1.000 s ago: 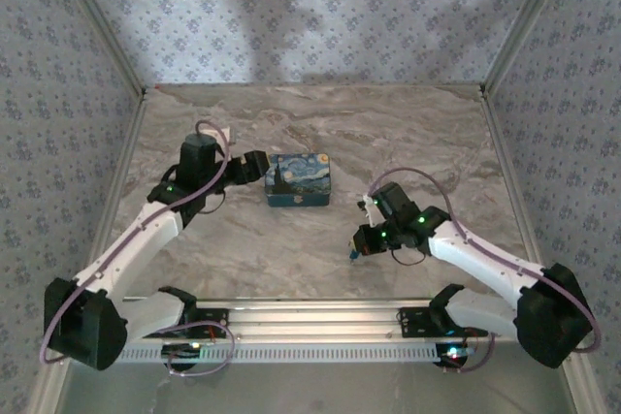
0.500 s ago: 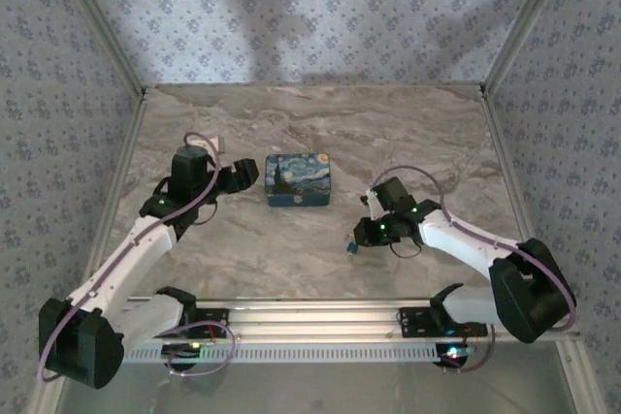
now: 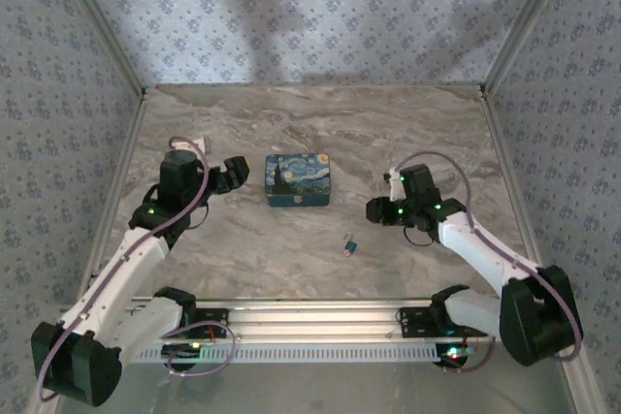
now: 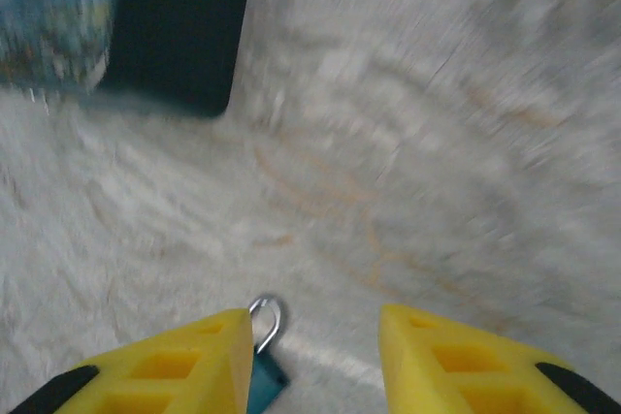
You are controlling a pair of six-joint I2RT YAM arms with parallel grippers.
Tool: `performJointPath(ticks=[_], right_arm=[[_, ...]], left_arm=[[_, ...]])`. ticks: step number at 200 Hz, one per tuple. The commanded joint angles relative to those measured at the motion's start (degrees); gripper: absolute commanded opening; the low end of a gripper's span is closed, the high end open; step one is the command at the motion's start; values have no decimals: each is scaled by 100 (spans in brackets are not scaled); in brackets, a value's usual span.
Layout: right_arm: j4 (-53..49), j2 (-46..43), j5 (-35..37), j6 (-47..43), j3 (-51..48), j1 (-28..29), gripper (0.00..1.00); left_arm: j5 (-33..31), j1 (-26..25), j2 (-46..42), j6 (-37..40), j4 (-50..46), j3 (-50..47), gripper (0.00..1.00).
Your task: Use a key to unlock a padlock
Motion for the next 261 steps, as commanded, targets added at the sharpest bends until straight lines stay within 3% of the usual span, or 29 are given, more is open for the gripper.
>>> performJointPath(ticks=[1, 48, 87, 129, 178, 218, 238, 261], right_arm=[[190, -439, 668, -207, 109, -420, 46], [910, -1050, 1645, -547, -286, -1528, 63], [2124, -1129, 2480, -1213, -1065, -2026, 100], [4056, -357, 2223, -1510, -1789, -2307, 100], [6041, 856, 1690, -1649, -1907, -2318, 100], [6821, 1779, 1398, -1879, -1765, -2420, 100], [7568, 2366, 1283, -1883, -1859, -2421, 100], [6660, 2321, 1314, -1929, -1435, -2394, 100]], left_arm=[[-897, 171, -301, 278, 70, -239, 97], [-1617, 756, -612, 921, 1083, -1090, 98], [-1748, 1167, -487, 1238, 1822, -1653, 98], [-2022, 1264, 49, 1903, 2639, -2174, 98], [-1207, 1499, 1075, 2469, 4090, -2461, 98], [-347, 1707, 2020, 2687, 5504, -2489, 98], [-35, 1766, 2356, 2975, 5527, -2256, 98], [316, 1962, 2911, 3007, 6146, -2281, 98]])
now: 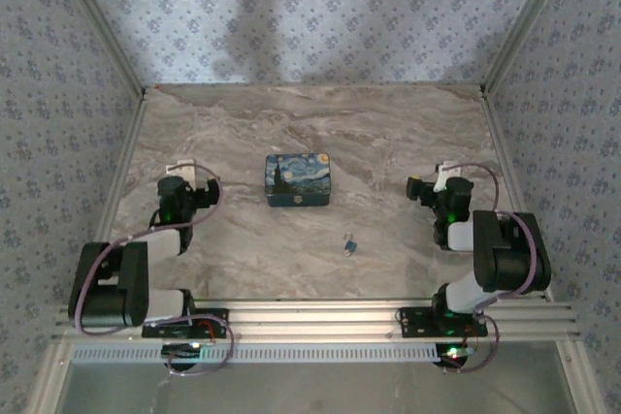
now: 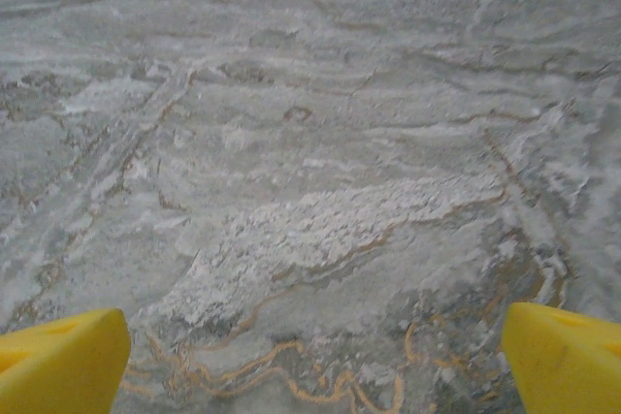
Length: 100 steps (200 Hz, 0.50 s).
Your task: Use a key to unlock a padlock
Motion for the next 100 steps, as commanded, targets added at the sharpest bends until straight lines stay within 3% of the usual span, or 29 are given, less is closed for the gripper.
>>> performJointPath(ticks=[1, 21, 32, 48, 100], right_arm=[[-27, 48, -75, -165, 407, 9, 100], [-197, 41, 115, -231, 477, 120, 100], [-203, 32, 137, -232, 481, 121, 100], [-198, 27, 195, -275, 482, 171, 100], [-233, 30, 310, -328, 487, 246, 100]], left_arm=[[626, 202, 505, 232, 1041, 133, 98], [784, 325, 1166, 130, 1652, 191, 98], [850, 369, 1038, 144, 976, 416, 98], [683, 377, 1093, 74, 785, 556, 98], [528, 343, 1110, 56, 810, 564, 98]])
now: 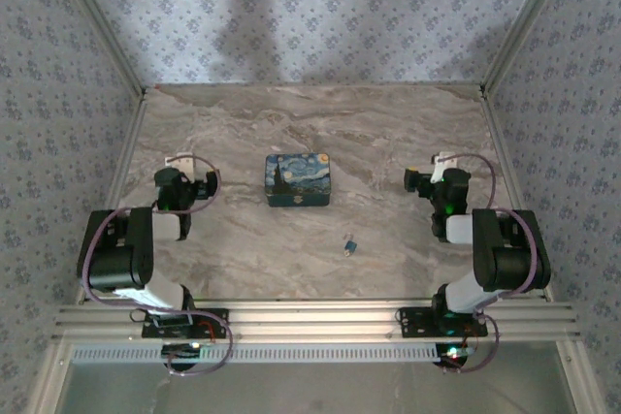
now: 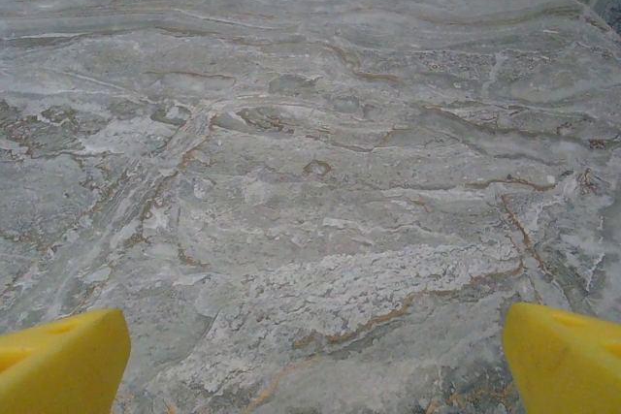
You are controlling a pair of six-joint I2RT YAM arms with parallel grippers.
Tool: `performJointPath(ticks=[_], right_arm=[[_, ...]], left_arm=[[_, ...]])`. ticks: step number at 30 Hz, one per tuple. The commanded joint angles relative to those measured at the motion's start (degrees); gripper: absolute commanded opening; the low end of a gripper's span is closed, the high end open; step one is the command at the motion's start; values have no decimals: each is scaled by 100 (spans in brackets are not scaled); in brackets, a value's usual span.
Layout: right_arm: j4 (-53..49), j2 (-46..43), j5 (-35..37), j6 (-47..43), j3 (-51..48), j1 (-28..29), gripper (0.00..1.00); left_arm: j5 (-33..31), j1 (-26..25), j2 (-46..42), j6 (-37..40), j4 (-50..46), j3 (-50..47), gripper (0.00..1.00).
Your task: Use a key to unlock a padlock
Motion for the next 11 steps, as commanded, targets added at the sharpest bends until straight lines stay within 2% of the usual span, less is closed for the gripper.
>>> performJointPath(ticks=[1, 11], right_arm=[[-71, 3, 139, -137, 70, 30, 100], [-71, 6, 139, -129, 79, 29, 100]], left_arm=[[-36, -9, -42, 1, 90, 78, 98], [-37, -9, -41, -3, 89, 74, 98]])
